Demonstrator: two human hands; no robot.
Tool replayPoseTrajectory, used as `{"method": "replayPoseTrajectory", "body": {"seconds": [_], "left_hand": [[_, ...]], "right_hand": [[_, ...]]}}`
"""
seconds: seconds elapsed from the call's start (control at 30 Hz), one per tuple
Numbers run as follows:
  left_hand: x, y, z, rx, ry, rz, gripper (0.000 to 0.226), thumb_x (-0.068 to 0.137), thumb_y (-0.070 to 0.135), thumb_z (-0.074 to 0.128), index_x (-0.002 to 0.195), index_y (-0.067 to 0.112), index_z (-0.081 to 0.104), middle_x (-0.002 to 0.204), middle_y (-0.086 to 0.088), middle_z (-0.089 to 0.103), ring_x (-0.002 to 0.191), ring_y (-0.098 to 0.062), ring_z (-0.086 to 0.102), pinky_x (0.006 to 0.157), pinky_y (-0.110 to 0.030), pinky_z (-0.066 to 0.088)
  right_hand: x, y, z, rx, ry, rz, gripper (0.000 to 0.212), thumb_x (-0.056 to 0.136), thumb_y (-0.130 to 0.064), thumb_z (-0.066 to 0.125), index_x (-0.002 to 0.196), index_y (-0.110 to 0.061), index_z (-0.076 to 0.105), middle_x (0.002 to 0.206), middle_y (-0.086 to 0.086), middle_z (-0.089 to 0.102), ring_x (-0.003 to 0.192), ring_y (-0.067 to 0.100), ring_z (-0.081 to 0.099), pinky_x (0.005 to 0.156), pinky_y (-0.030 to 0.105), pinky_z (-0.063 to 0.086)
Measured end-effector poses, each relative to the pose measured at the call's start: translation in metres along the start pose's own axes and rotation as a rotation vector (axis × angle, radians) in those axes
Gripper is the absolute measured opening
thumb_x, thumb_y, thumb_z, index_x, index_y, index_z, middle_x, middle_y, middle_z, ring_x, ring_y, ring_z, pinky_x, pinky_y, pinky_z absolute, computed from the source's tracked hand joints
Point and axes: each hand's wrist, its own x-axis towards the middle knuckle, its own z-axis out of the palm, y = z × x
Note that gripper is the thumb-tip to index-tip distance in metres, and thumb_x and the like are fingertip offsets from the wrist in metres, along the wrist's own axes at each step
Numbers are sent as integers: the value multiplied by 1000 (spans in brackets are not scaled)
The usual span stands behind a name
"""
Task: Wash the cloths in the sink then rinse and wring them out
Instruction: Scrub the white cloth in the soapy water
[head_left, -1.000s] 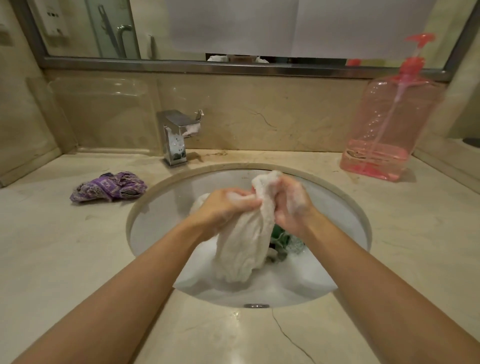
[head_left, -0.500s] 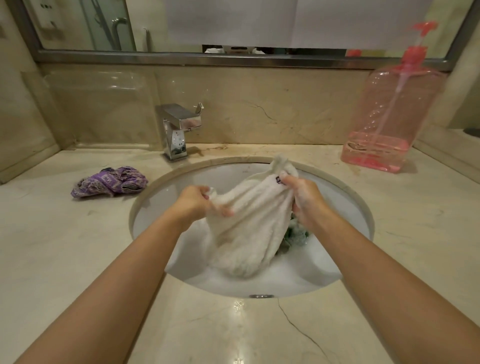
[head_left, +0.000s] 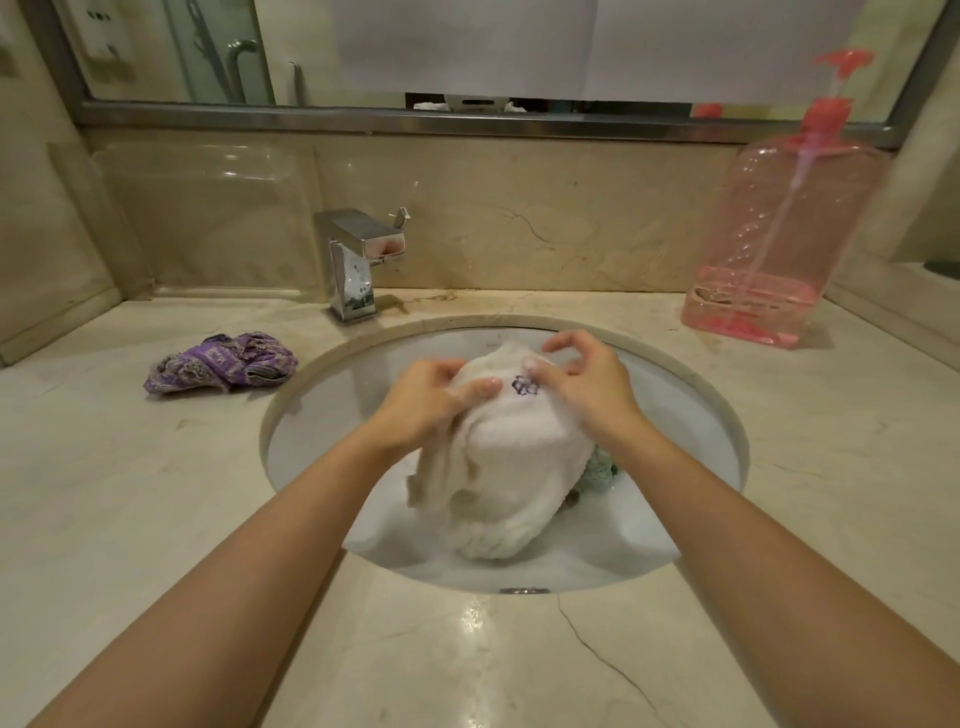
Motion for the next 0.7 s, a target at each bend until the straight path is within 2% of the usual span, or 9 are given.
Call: {"method": "replayPoseTrajectory", "body": {"seconds": [0.07, 0.13, 0.17, 0.23, 0.3, 0.43, 0.5, 0.57, 0.7], "left_hand": [[0, 3, 1, -94, 155, 28, 7, 88, 22, 69, 93, 17, 68, 74, 10, 71, 70, -4, 67, 60, -16, 49], [6, -1, -1, 27, 327, 69, 28, 84, 29, 74, 107, 21, 60, 91, 4, 68, 86, -13, 64, 71, -26, 52], [8, -4, -2, 117, 378, 85, 37, 82, 35, 75, 111, 25, 55, 94, 1, 66, 88, -17, 62, 76, -33, 53], [10, -6, -4, 298, 406, 111, 34, 83, 43, 70, 107, 30, 50, 88, 1, 65, 84, -22, 62, 77, -42, 54], [7, -3, -5, 538, 400, 150, 21, 89, 47, 60, 100, 30, 55, 89, 8, 60, 86, -18, 60, 80, -41, 52], [5, -2, -5, 590, 246, 138, 47, 95, 58, 40, 106, 26, 72, 104, 4, 49, 94, -14, 50, 86, -39, 46], [4, -3, -1, 515, 214, 147, 53, 93, 61, 38, 97, 23, 74, 101, 4, 51, 92, -14, 51, 80, -36, 45], [1, 1, 7, 341, 295, 162, 51, 94, 57, 43, 84, 17, 73, 91, 4, 58, 87, -16, 55, 74, -33, 43], [-2, 16, 17, -51, 455, 136, 41, 94, 47, 54, 76, 10, 54, 68, 3, 52, 62, -11, 46, 61, -28, 37]], "right_hand": [[3, 5, -5, -48, -135, 2, 20, 93, -34, 62, 113, -30, 60, 96, 10, 63, 86, 24, 63, 72, 31, 52], [2, 2, -7, -87, -258, -18, 22, 99, -39, 49, 108, -27, 66, 104, 2, 67, 99, 19, 64, 89, 34, 51], [0, -2, -7, -136, -306, -9, 33, 100, -45, 44, 101, -22, 68, 102, -2, 65, 98, 16, 62, 89, 33, 47], [-3, -4, -6, -277, -379, 5, 46, 98, -52, 41, 74, -18, 61, 79, -3, 54, 74, 14, 53, 71, 31, 38], [-4, 0, -6, -338, -405, 9, 46, 95, -52, 48, 66, -17, 50, 66, -2, 42, 61, 18, 42, 61, 30, 31], [-5, -2, -11, -37, -233, 0, 46, 97, -51, 47, 95, -13, 72, 90, 2, 72, 86, 20, 68, 86, 34, 52], [-7, -8, -10, 41, -162, -45, 49, 99, -49, 41, 84, -10, 68, 81, 8, 69, 77, 21, 67, 78, 31, 51], [-8, -12, -5, 65, -65, -104, 49, 99, -48, 41, 76, -8, 56, 69, 12, 53, 64, 22, 52, 64, 31, 43], [-24, -34, 14, 219, 200, -236, 48, 96, -37, 56, 58, -13, 39, 54, -2, 30, 51, 10, 29, 51, 25, 25]]}}
